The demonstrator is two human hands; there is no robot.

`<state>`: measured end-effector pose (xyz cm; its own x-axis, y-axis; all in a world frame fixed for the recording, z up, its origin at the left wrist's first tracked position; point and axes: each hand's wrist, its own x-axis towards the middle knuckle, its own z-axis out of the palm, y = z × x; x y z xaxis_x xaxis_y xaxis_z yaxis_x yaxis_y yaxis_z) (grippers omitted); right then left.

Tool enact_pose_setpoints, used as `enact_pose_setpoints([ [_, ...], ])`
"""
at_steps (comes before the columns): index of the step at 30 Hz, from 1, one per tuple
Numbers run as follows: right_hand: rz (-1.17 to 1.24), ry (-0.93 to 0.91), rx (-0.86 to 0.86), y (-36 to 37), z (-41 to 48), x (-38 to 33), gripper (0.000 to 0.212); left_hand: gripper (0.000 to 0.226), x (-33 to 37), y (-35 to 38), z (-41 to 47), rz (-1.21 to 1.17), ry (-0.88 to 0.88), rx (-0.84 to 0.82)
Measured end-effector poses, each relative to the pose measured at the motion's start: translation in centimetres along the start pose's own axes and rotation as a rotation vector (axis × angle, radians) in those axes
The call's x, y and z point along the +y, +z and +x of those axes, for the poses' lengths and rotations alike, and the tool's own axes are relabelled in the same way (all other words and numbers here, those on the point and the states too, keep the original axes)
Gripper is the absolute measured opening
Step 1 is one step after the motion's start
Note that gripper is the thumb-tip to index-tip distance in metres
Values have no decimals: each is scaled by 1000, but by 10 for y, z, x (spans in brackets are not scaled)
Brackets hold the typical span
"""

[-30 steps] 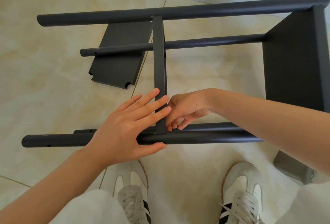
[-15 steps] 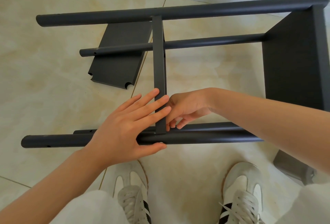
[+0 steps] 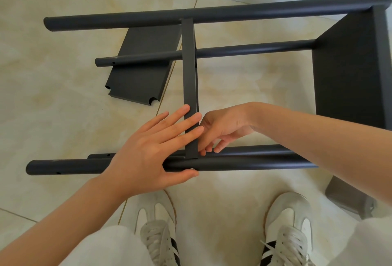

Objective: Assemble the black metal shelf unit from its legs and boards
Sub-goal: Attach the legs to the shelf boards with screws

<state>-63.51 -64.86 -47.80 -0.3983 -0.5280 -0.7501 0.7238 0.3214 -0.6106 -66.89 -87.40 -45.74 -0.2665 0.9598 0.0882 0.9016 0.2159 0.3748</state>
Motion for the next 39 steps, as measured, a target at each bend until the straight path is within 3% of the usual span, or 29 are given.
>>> enact_pose_setpoints([
  [5,45,-19,1,5,7,2,10,74,0,0,0,-1,-2,5],
  [9,31,-19,-26,0,2,2,23,74,-1,1,0,1,3,3],
  [13,3,5,-3,2,3,3,12,75,-1,2,-1,5,2,4],
  [23,24,-17,2,0,-1,7,9,74,0,0,0,6,1,9],
  [39,56,-33,-3,7,-3,-1,16,73,1,0,0,8,3,12],
])
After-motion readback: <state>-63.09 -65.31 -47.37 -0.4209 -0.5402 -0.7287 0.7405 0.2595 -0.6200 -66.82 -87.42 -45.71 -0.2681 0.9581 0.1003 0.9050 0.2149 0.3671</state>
